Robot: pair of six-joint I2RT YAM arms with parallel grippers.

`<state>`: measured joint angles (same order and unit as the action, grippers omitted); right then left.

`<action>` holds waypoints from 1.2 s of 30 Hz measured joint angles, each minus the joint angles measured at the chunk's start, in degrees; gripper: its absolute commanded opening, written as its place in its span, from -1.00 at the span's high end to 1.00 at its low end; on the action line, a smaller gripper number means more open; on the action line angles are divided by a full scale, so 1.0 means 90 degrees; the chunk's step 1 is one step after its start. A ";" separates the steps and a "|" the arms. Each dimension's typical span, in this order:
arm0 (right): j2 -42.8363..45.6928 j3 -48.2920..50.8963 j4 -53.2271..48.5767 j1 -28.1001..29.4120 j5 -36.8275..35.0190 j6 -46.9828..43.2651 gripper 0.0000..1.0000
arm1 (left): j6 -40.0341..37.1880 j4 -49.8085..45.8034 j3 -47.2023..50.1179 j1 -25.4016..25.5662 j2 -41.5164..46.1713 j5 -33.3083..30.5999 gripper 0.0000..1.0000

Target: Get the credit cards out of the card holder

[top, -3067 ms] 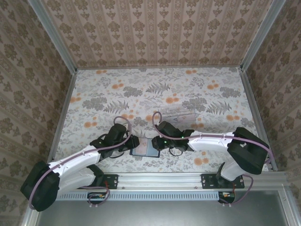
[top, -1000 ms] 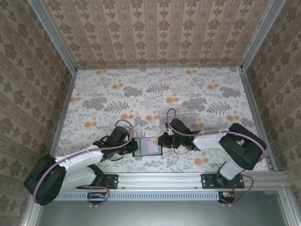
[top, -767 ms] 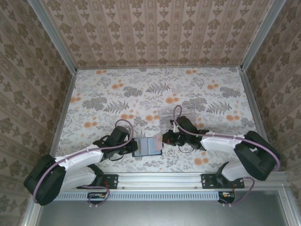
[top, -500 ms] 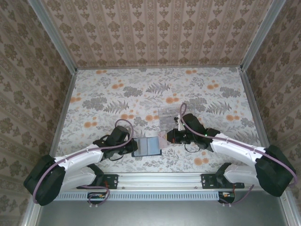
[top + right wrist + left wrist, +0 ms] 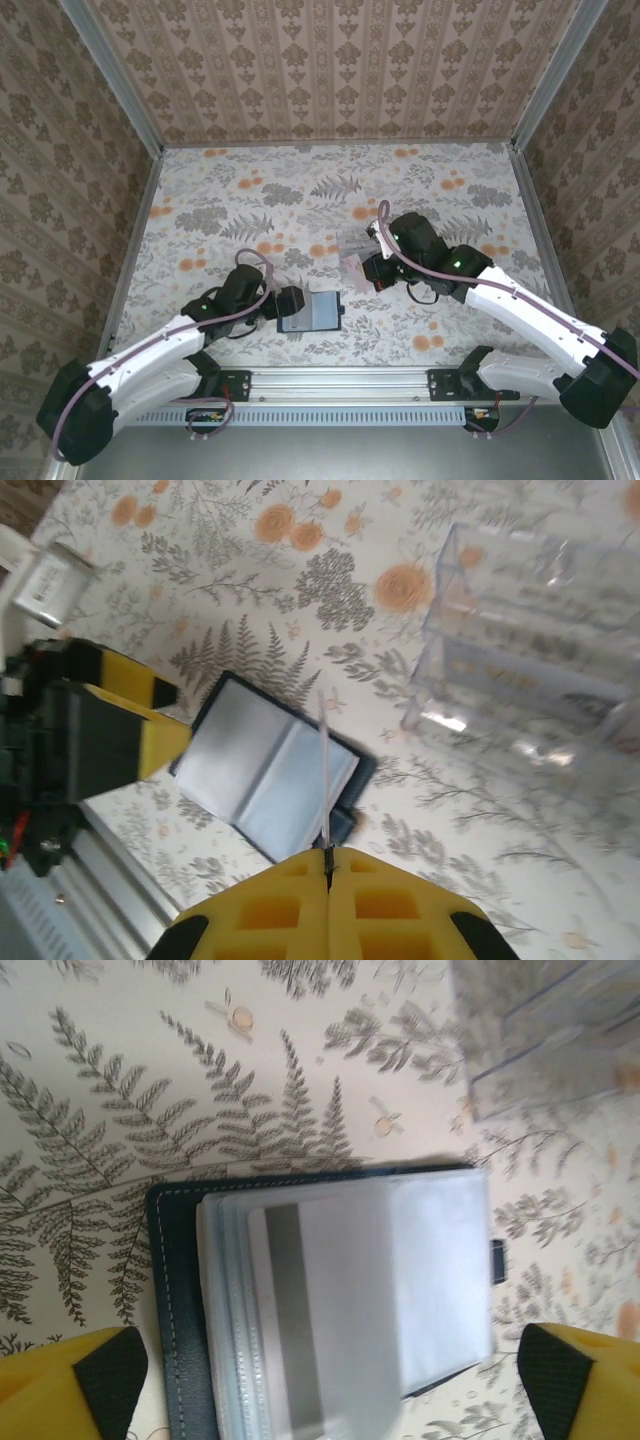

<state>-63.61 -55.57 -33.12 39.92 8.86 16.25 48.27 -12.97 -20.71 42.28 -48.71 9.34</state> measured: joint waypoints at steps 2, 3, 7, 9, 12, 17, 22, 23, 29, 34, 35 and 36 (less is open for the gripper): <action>0.0000 -0.0233 -0.0236 0.0034 -0.0226 -0.0602 1.00 | -0.0010 -0.0126 -0.0032 0.0000 0.0335 -0.0046 -1.00; 0.0000 -0.0330 -0.0347 0.0056 -0.0355 -0.0952 1.00 | -0.0010 -0.0187 -0.0032 0.0000 0.0527 -0.0070 -1.00; 0.0000 -0.0559 -0.0658 0.0136 -0.0726 -0.2280 1.00 | -0.0005 -0.0328 -0.0032 -0.0039 0.1141 -0.0138 -1.00; -0.0007 -0.0661 -0.0809 0.0138 -0.0886 -0.2912 1.00 | 0.0010 -0.0406 -0.0029 -0.0085 0.1362 -0.0187 -1.00; -0.0131 -0.0865 -0.1054 0.0138 -0.1251 -0.3895 1.00 | 0.0012 -0.0495 -0.0022 -0.0134 0.1569 -0.0211 -1.00; -0.0498 -0.0797 -0.1039 0.0211 -0.2067 -0.5389 1.00 | 0.0036 -0.0520 0.0095 -0.0165 0.1751 -0.0211 -1.00; -0.0631 -0.0146 -0.0629 0.0223 -0.2725 -0.6824 1.00 | 0.0109 -0.0542 0.0187 -0.0168 0.1824 -0.0185 -1.00; -0.0656 -0.0041 -0.0556 0.0211 -0.2815 -0.7065 1.00 | 0.0112 -0.0542 0.0187 -0.0168 0.1836 -0.0182 -1.00; -0.0838 0.0192 -0.0080 -0.0002 -0.3116 -0.8182 1.00 | 0.0117 -0.0563 0.0194 -0.0168 0.2084 -0.0163 -1.00; -0.0957 0.0245 0.0328 -0.0202 -0.3179 -0.8796 1.00 | 0.0119 -0.0566 0.0204 -0.0168 0.2273 -0.0163 -1.00; -0.0974 0.0287 0.0393 -0.0228 -0.3179 -0.8869 1.00 | 0.0119 -0.0568 0.0204 -0.0168 0.2273 -0.0163 -1.00; -0.0988 0.0333 0.0442 -0.0257 -0.3177 -0.8961 1.00 | 0.0121 -0.0568 0.0209 -0.0168 0.2271 -0.0163 -1.00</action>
<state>-72.51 -52.58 -29.15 37.60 -19.73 -64.40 49.36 -18.09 -18.83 40.77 -28.27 7.88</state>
